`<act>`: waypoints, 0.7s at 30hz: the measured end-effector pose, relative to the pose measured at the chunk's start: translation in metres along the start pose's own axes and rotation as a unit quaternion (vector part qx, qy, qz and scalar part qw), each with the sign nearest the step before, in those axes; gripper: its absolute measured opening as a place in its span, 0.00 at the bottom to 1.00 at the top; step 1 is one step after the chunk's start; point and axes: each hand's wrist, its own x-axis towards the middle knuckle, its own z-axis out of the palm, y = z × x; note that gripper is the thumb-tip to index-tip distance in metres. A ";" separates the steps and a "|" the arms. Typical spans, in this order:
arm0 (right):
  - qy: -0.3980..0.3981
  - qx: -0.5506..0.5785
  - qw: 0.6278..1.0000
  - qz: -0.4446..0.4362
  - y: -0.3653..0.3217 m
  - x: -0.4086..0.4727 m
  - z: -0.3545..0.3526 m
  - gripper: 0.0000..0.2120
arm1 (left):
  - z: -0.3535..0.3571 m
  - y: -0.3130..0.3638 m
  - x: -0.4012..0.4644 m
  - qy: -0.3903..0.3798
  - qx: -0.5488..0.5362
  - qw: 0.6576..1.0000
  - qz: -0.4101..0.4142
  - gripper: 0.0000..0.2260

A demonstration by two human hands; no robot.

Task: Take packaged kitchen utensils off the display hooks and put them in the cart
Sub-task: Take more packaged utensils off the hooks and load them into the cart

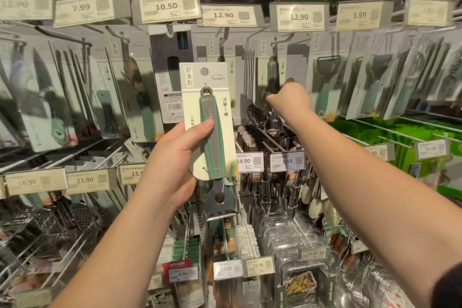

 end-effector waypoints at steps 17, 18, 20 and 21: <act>-0.015 0.031 0.998 0.048 -0.005 0.010 0.012 0.25 | -0.009 0.002 -0.008 -0.010 -0.005 1.000 -0.002 0.13; -0.013 0.024 0.999 0.046 -0.004 0.009 0.011 0.26 | -0.009 0.002 -0.008 -0.008 -0.005 1.000 -0.003 0.13; -0.010 0.011 0.999 0.046 -0.002 0.008 0.010 0.27 | -0.009 0.002 -0.008 -0.003 -0.005 1.000 -0.005 0.11; -0.009 0.003 0.999 0.043 -0.002 0.007 0.010 0.26 | -0.008 0.002 -0.008 0.000 -0.005 1.000 -0.006 0.11</act>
